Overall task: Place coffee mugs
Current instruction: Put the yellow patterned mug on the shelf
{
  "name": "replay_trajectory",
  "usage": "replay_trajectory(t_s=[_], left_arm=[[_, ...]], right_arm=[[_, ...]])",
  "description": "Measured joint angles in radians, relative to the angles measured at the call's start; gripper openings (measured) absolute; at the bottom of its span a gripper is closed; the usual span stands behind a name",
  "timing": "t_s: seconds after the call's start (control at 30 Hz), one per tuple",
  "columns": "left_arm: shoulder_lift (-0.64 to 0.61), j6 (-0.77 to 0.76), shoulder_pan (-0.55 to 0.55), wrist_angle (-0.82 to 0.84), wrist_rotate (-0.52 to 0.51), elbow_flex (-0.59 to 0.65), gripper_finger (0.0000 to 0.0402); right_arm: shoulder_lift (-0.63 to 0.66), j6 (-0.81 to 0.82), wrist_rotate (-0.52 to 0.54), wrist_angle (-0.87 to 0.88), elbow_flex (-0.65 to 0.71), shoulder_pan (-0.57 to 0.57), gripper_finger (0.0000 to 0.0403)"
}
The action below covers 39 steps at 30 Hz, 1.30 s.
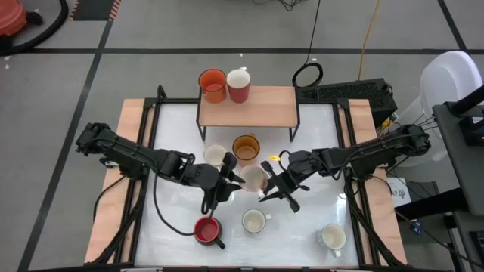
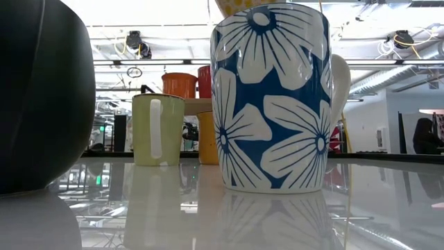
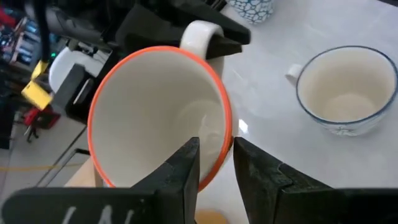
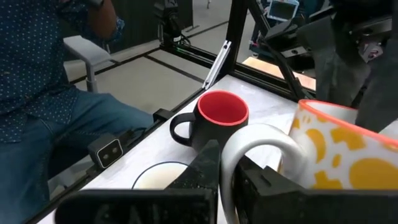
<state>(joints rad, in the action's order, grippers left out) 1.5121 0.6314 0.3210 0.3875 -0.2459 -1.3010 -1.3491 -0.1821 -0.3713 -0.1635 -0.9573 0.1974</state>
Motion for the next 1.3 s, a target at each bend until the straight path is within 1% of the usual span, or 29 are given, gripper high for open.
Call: replay_trajectory(t_s=[0.07,0.13,0.23,0.33,0.37,0.7,0.8,0.87,1.0,1.1,1.17,1.3], left_arm=[[0.0,0.026,0.0,0.0,0.041,0.0,0.0099],[0.0,0.052,-0.001,-0.001,0.083,0.0,0.0088],[0.007,0.071,-0.003,-0.014,0.127,0.0,0.0061],[0.021,0.086,-0.01,-0.015,0.14,0.001,0.0023],[0.021,0.092,-0.012,-0.014,0.14,0.001,0.0016],[0.037,0.093,-0.036,-0.02,0.148,0.0,0.0015],[0.038,0.091,-0.042,-0.013,0.139,0.002,0.0015],[0.038,0.084,-0.049,-0.015,0.132,0.002,0.0015],[0.038,0.043,-0.069,-0.024,0.129,0.002,0.0014],[0.038,0.022,-0.081,-0.025,0.109,0.002,0.0014],[0.039,0.017,-0.087,-0.027,0.087,0.002,0.0014],[0.045,-0.015,-0.09,-0.03,0.067,0.004,0.0014]], right_arm=[[0.0,-0.002,-0.001,-0.003,0.0,0.0,0.0006],[0.0,-0.005,-0.005,-0.005,0.0,0.0,0.0007],[0.0,-0.006,-0.01,-0.006,0.0,0.001,0.0007],[0.0,-0.004,-0.011,-0.004,0.0,0.001,0.0008],[0.0,-0.004,-0.011,0.001,0.0,0.001,0.0009],[0.002,-0.005,0.009,-0.02,0.0,0.0,0.0032],[0.004,0.012,0.104,-0.017,0.0,0.001,0.0051],[0.017,0.023,0.153,0.001,0.0,0.001,0.0071],[0.057,0.073,0.203,0.066,0.0,0.002,0.0124],[0.108,0.123,0.275,0.14,-0.002,0.008,0.0163],[0.143,0.15,0.358,0.2,-0.003,0.019,0.0182],[0.2,0.196,0.598,0.315,-0.009,0.051,0.0207]])
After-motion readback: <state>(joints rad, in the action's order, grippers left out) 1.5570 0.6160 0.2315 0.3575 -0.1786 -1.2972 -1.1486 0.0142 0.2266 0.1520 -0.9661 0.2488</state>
